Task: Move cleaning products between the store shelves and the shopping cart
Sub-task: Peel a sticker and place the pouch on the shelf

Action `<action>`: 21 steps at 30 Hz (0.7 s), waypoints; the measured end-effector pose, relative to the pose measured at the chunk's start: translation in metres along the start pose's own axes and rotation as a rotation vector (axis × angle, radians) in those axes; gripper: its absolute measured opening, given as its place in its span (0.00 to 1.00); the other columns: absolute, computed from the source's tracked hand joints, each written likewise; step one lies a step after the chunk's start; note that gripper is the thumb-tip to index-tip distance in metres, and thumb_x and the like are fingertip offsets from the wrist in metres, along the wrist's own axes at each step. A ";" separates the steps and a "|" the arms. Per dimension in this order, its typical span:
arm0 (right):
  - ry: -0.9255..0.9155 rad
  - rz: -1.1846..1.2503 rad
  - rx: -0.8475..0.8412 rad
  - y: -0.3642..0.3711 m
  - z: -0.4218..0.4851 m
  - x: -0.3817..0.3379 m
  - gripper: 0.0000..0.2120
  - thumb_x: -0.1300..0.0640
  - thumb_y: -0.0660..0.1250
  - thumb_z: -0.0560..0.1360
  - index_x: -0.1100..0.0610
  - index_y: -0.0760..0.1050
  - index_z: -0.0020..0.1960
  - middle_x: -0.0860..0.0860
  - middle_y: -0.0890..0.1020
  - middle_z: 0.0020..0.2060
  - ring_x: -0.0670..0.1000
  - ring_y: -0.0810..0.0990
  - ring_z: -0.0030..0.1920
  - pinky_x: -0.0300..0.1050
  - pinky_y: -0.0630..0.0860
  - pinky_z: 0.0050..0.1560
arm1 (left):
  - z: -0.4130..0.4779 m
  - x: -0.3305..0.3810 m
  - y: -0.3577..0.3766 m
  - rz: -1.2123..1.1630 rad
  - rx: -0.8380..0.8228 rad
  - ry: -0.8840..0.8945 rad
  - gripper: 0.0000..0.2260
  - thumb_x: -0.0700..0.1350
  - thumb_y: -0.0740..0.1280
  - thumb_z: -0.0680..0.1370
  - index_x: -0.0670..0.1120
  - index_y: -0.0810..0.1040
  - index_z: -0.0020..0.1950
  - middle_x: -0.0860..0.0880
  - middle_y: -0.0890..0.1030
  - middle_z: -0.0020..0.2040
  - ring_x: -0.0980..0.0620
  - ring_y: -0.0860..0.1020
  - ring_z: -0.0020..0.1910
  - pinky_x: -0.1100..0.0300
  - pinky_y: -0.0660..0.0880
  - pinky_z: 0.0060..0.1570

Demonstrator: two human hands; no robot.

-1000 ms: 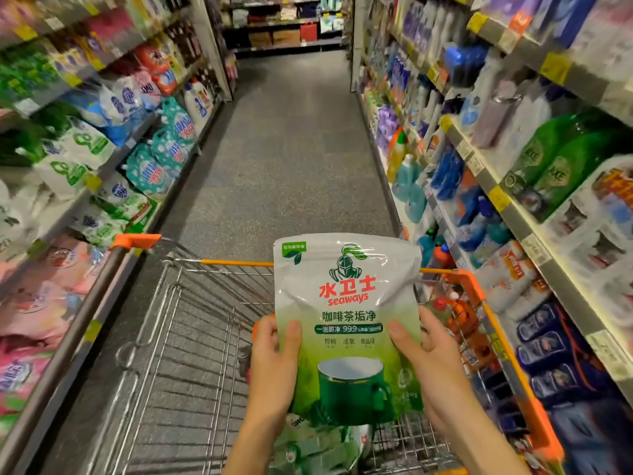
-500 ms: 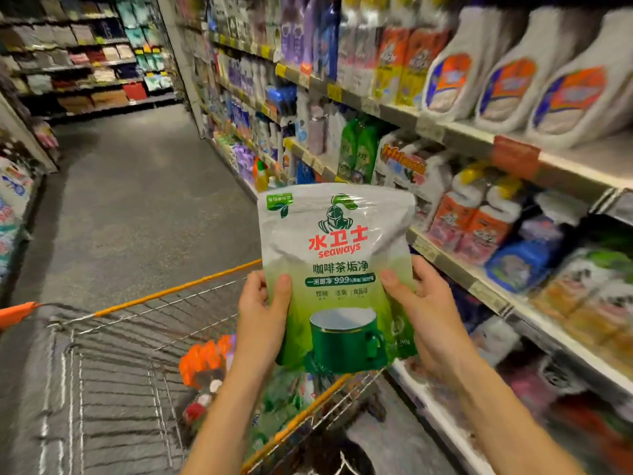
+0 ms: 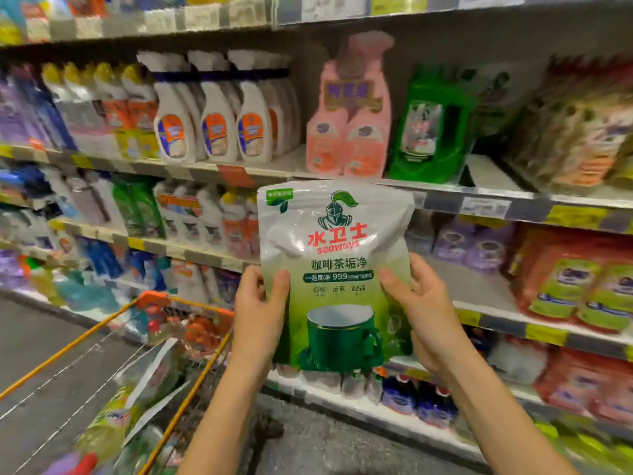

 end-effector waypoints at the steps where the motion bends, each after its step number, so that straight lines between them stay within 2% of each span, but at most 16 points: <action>1: -0.018 -0.001 0.035 -0.021 -0.005 -0.011 0.14 0.59 0.67 0.74 0.58 0.75 0.60 0.54 0.85 0.52 0.55 0.84 0.51 0.49 0.81 0.50 | -0.005 0.006 0.024 0.005 -0.045 0.009 0.11 0.53 0.67 0.76 0.49 0.70 0.42 0.35 0.76 0.41 0.48 0.74 0.39 0.48 0.72 0.40; 3: -0.043 0.002 0.094 -0.063 -0.016 -0.032 0.12 0.60 0.67 0.74 0.58 0.75 0.58 0.54 0.85 0.51 0.53 0.85 0.50 0.45 0.82 0.46 | -0.016 0.013 0.068 -0.010 -0.102 0.026 0.11 0.51 0.68 0.77 0.48 0.70 0.41 0.37 0.75 0.39 0.50 0.73 0.37 0.51 0.71 0.38; 5: -0.067 -0.006 0.142 -0.104 -0.028 -0.052 0.12 0.61 0.66 0.76 0.59 0.75 0.58 0.54 0.85 0.51 0.53 0.84 0.49 0.43 0.82 0.45 | -0.030 0.020 0.110 -0.029 -0.134 0.036 0.09 0.45 0.66 0.79 0.47 0.69 0.41 0.44 0.75 0.37 0.52 0.72 0.35 0.55 0.69 0.35; 6: -0.076 -0.014 0.167 -0.125 -0.035 -0.062 0.11 0.62 0.66 0.76 0.59 0.75 0.59 0.54 0.85 0.50 0.53 0.84 0.49 0.44 0.82 0.46 | -0.039 0.024 0.130 -0.022 -0.152 0.051 0.09 0.44 0.65 0.80 0.47 0.69 0.41 0.46 0.75 0.36 0.52 0.71 0.35 0.56 0.69 0.35; 7: -0.087 -0.027 0.190 -0.146 -0.041 -0.072 0.11 0.62 0.66 0.76 0.59 0.75 0.59 0.54 0.85 0.50 0.53 0.84 0.50 0.45 0.82 0.47 | -0.048 0.028 0.150 -0.011 -0.168 0.059 0.09 0.47 0.66 0.79 0.48 0.69 0.41 0.45 0.74 0.35 0.51 0.71 0.36 0.56 0.68 0.35; 9: -0.106 -0.051 0.211 -0.182 -0.053 -0.090 0.11 0.61 0.67 0.76 0.59 0.75 0.59 0.54 0.85 0.51 0.54 0.84 0.51 0.47 0.82 0.51 | -0.065 0.035 0.187 -0.018 -0.204 0.069 0.12 0.56 0.67 0.75 0.51 0.70 0.41 0.37 0.74 0.39 0.48 0.72 0.39 0.49 0.70 0.40; 11: -0.112 -0.046 0.214 -0.213 -0.060 -0.105 0.11 0.62 0.66 0.77 0.59 0.75 0.59 0.53 0.86 0.50 0.52 0.85 0.50 0.44 0.82 0.48 | -0.079 0.039 0.218 -0.023 -0.221 0.064 0.11 0.61 0.66 0.71 0.56 0.71 0.39 0.36 0.75 0.42 0.46 0.73 0.41 0.44 0.72 0.42; 14: -0.115 -0.059 0.205 -0.247 -0.062 -0.125 0.11 0.61 0.66 0.76 0.56 0.75 0.58 0.52 0.86 0.48 0.51 0.85 0.49 0.43 0.82 0.46 | -0.094 0.053 0.254 -0.034 -0.209 0.091 0.08 0.54 0.67 0.76 0.53 0.72 0.41 0.44 0.76 0.40 0.47 0.74 0.41 0.44 0.73 0.43; 17: -0.115 -0.053 0.209 -0.269 -0.056 -0.133 0.14 0.58 0.68 0.74 0.56 0.75 0.59 0.53 0.86 0.50 0.53 0.84 0.51 0.49 0.81 0.52 | -0.096 0.054 0.279 -0.039 -0.195 0.099 0.07 0.48 0.65 0.80 0.48 0.71 0.44 0.40 0.78 0.42 0.46 0.76 0.42 0.42 0.74 0.44; 21: -0.114 -0.019 0.207 -0.284 -0.035 -0.128 0.13 0.59 0.67 0.75 0.55 0.75 0.59 0.53 0.86 0.50 0.53 0.85 0.51 0.47 0.82 0.50 | -0.080 0.050 0.300 -0.007 -0.194 0.094 0.07 0.48 0.64 0.80 0.47 0.71 0.45 0.37 0.79 0.46 0.40 0.78 0.44 0.41 0.75 0.46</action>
Point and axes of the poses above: each hand's wrist, its own z-axis towards the middle knuckle, its own y-axis out of the palm, x = y × z, the point moved 9 cm from there along z, towards the middle knuckle
